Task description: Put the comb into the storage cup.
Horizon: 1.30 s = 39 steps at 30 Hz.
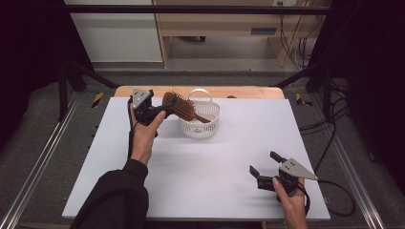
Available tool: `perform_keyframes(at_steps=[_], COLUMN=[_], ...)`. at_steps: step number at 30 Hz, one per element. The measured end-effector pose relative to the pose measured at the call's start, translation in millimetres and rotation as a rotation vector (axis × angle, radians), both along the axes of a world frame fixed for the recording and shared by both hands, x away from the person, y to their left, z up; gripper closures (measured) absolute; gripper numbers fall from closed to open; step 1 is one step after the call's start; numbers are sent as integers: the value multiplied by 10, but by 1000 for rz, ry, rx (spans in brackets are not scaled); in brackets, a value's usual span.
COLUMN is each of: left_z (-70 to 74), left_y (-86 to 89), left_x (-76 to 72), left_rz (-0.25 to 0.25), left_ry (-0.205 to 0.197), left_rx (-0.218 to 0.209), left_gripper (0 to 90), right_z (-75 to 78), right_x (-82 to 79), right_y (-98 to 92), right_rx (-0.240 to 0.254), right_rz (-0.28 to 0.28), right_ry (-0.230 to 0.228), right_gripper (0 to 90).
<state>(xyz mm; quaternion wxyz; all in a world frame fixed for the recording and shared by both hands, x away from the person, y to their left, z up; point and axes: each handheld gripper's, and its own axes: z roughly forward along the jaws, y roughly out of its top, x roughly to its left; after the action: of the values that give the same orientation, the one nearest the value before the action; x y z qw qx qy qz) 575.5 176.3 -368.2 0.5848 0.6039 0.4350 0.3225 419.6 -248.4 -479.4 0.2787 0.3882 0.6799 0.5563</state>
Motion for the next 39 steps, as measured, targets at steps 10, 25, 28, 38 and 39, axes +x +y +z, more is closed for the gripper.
perform_keyframes(at_steps=[10, 25, 28, 38, 39], left_z=[34, 77, 79, 76, 79], left_y=[-32, 16, 29, 75, 79], left_x=[-53, -141, -149, -180, -186], left_rz=[-13, -26, -24, -24, -25], left_ry=[-17, -38, -41, -39, -41], left_rx=[24, 46, 54, 52, 52], left_gripper=[34, 27, 27, 27, 27], right_z=[4, 3, 6, 4, 4], right_x=[-6, -6, -9, -3, -3], right_y=[-1, 1, -1, 1, 0], right_rx=[8, 5, 10, 14, 11], right_rz=[2, 7, 9, 13, 13], right_ry=[5, 6, 6, 11, 10], right_gripper=[29, 28, 28, 27, 27])
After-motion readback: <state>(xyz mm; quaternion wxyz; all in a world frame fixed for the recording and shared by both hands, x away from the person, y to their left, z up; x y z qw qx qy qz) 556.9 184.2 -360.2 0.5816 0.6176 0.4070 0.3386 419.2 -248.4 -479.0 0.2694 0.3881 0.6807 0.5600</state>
